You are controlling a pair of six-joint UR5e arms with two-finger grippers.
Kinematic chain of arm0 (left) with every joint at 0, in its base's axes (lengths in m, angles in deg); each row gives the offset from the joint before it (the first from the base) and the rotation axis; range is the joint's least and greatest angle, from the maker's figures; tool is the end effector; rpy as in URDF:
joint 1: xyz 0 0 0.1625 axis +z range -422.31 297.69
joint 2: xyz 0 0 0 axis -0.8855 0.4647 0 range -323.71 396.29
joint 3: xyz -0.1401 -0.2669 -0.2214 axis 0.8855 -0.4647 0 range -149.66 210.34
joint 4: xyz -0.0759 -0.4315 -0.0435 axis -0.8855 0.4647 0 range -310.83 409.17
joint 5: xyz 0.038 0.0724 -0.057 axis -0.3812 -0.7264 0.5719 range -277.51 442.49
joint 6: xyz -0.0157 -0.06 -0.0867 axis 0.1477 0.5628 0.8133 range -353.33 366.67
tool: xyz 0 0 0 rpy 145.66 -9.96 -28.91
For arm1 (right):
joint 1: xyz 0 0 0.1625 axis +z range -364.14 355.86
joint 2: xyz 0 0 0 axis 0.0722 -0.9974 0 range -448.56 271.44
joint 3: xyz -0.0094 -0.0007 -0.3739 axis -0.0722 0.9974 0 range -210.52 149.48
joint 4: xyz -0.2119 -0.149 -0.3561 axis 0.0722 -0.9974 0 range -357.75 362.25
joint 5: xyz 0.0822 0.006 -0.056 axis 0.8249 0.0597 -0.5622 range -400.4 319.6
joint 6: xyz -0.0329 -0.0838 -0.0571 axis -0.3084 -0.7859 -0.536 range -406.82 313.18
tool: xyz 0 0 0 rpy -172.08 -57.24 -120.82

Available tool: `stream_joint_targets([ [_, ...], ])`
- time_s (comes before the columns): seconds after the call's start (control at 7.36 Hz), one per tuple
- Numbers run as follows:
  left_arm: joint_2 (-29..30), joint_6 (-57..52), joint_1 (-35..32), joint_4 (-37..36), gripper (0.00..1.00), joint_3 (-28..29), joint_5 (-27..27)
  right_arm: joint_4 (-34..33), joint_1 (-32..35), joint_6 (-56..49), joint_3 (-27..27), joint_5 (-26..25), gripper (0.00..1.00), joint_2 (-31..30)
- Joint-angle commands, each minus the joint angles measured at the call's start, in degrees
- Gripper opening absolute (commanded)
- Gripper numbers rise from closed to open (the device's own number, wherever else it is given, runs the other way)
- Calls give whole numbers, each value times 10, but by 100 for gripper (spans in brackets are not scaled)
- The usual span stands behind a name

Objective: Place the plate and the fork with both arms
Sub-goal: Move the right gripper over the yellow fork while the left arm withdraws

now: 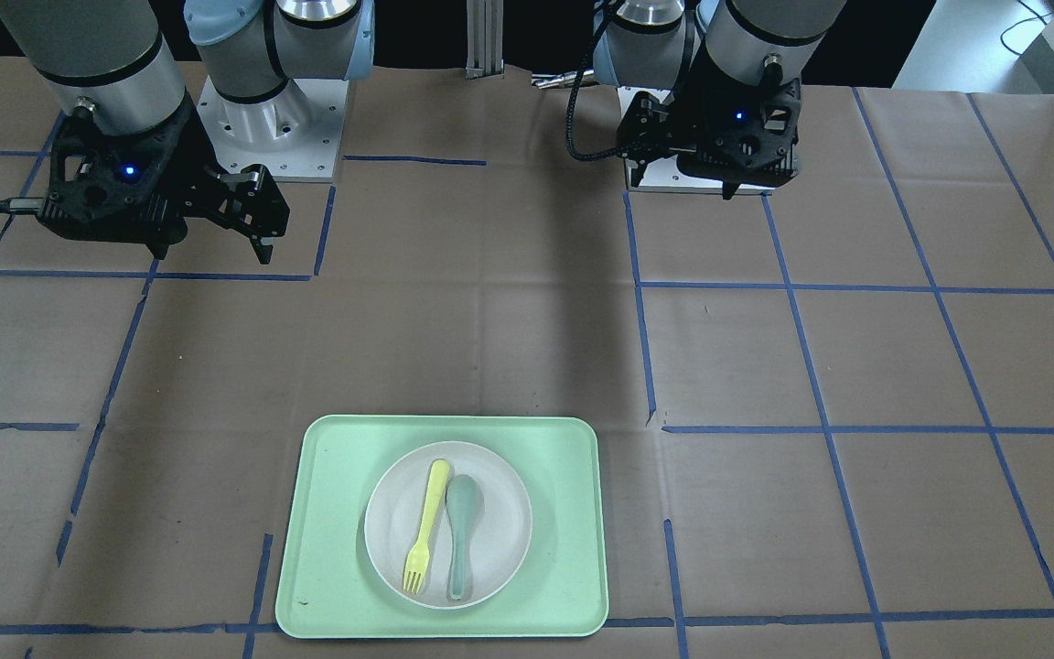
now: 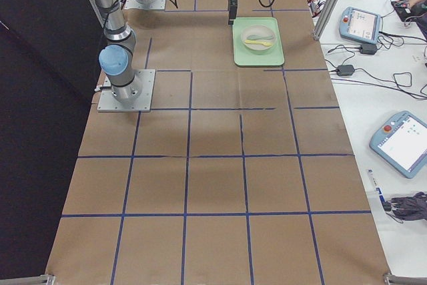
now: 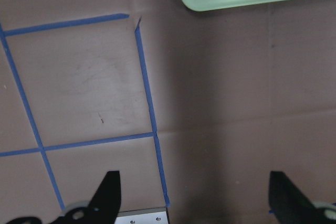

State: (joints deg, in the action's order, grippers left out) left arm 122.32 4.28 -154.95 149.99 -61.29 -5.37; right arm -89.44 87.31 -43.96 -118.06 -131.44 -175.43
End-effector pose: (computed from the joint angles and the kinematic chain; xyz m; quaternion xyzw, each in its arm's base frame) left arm -0.1591 -0.4694 0.4327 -0.0424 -0.9962 -0.0740 0.0185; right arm 0.1450 -0.5380 0.4262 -0.0124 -0.9998 0.0092 0.0088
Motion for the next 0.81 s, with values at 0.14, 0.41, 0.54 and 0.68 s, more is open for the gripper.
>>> stream_joint_targets([
  [0.14, -98, 3, 61, -10, 100, -106, -1, -26, 18, 8, 32, 4, 100, 43],
  [0.41, -95, 0, 62, -57, 100, -110, -30, -25, 42, 39, 77, 3, 100, 92],
  [0.54, -86, 7, 62, -86, 100, -103, -45, -26, 58, 59, 98, 3, 100, 117],
  [0.68, -82, 8, 62, -100, 100, -92, -45, -27, 77, 82, 119, 4, 100, 143],
])
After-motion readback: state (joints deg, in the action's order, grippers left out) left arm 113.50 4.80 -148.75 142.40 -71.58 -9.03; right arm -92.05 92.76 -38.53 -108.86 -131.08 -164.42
